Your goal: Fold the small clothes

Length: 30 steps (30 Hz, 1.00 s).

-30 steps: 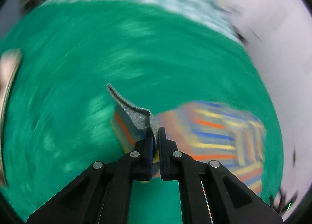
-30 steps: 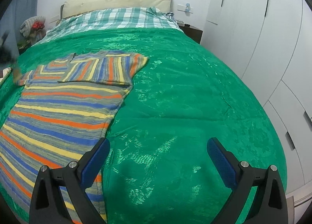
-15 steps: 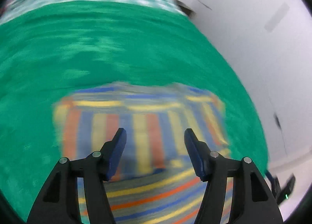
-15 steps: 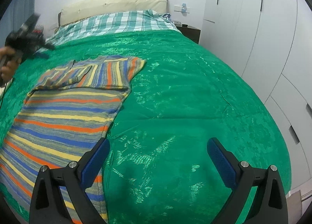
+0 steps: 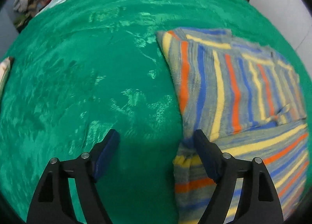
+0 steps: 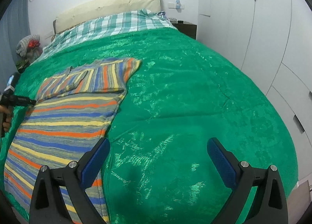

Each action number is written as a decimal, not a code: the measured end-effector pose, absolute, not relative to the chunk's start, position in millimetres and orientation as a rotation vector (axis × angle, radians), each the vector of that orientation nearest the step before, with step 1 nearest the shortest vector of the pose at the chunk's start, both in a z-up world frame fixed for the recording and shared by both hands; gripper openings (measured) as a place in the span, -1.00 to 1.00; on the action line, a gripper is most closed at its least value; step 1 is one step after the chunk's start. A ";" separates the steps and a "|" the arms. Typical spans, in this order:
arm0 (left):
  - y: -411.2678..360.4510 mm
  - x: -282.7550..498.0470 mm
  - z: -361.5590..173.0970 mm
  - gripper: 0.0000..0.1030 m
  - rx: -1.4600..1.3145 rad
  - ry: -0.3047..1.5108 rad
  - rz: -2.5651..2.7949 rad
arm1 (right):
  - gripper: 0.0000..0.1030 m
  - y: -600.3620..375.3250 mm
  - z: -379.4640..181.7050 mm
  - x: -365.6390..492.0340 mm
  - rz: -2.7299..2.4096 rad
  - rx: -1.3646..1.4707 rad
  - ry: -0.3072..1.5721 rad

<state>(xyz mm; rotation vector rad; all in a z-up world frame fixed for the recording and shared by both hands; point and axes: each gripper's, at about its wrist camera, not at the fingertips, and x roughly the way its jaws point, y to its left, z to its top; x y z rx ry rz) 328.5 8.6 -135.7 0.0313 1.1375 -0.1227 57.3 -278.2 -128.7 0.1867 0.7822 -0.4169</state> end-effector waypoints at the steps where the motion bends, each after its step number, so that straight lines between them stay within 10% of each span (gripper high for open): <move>1: 11.6 321.6 -127.1 0.57 0.021 1.125 -0.130 | 0.92 -277.6 -128.5 59.9 -0.409 0.189 0.789; 16: 105.5 179.1 -129.6 0.76 -0.116 1.029 -0.002 | 0.53 -181.1 -72.5 238.2 0.251 0.734 0.959; 30: 120.6 120.8 -159.1 0.92 -0.120 1.039 0.084 | 0.55 -210.0 -133.0 67.9 -0.253 0.216 0.870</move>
